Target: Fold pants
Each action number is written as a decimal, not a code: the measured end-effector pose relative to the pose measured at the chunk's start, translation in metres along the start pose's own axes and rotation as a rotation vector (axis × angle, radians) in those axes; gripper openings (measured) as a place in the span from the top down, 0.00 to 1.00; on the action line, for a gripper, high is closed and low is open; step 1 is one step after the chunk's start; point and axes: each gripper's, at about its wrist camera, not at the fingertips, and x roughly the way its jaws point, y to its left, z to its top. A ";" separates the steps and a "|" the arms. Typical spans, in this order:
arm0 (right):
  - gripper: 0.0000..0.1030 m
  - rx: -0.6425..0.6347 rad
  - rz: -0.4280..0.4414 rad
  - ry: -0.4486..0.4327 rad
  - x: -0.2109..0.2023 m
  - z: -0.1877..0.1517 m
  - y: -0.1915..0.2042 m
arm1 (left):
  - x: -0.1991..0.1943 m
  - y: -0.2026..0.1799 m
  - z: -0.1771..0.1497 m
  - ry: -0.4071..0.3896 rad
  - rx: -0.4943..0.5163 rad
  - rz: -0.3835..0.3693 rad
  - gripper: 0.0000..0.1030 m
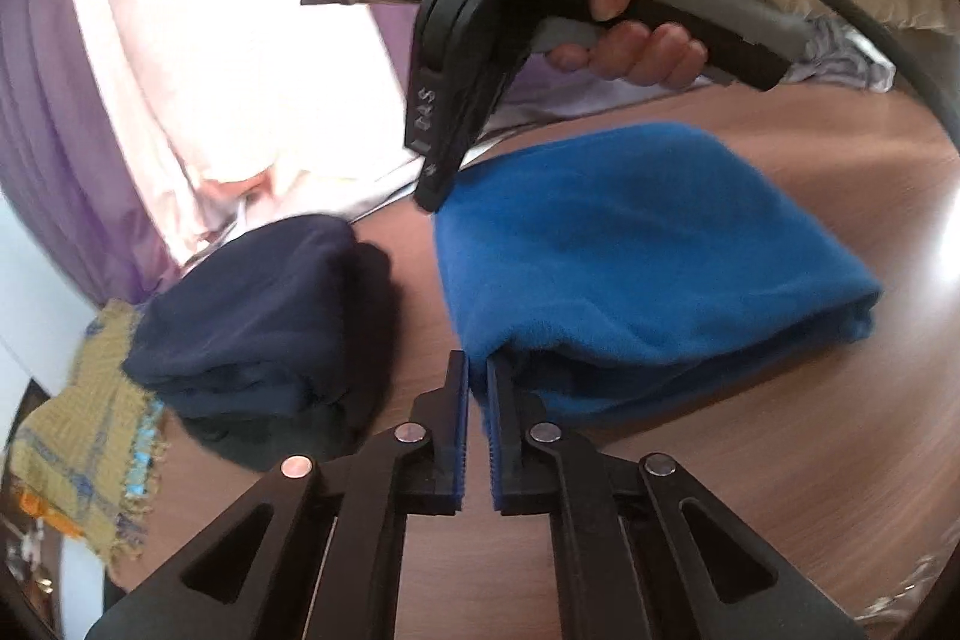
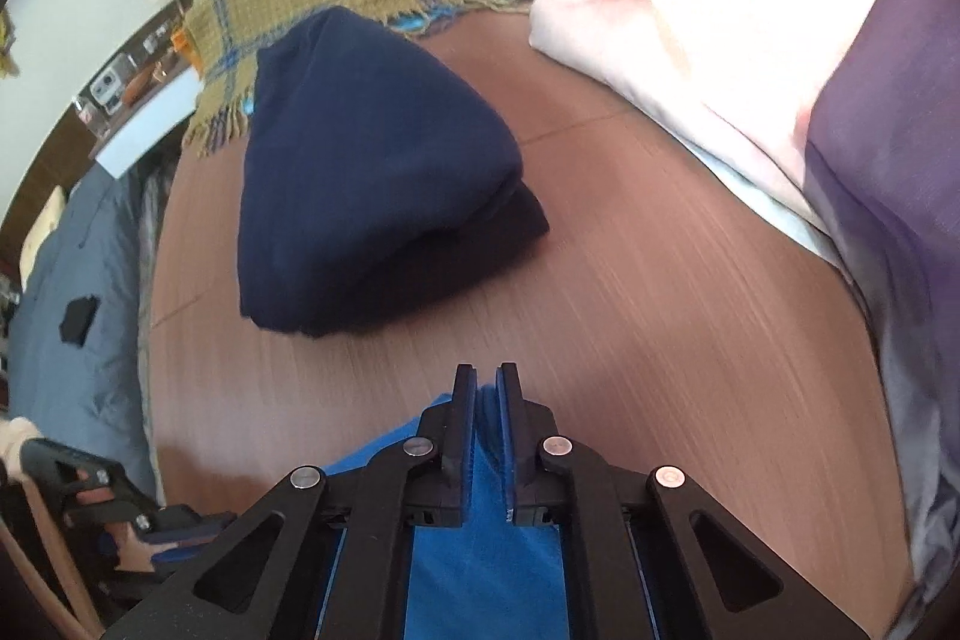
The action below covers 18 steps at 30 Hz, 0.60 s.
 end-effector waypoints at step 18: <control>0.37 0.155 -0.289 -0.381 -0.101 -0.046 0.024 | -0.009 0.048 0.019 -0.050 -0.077 0.037 0.51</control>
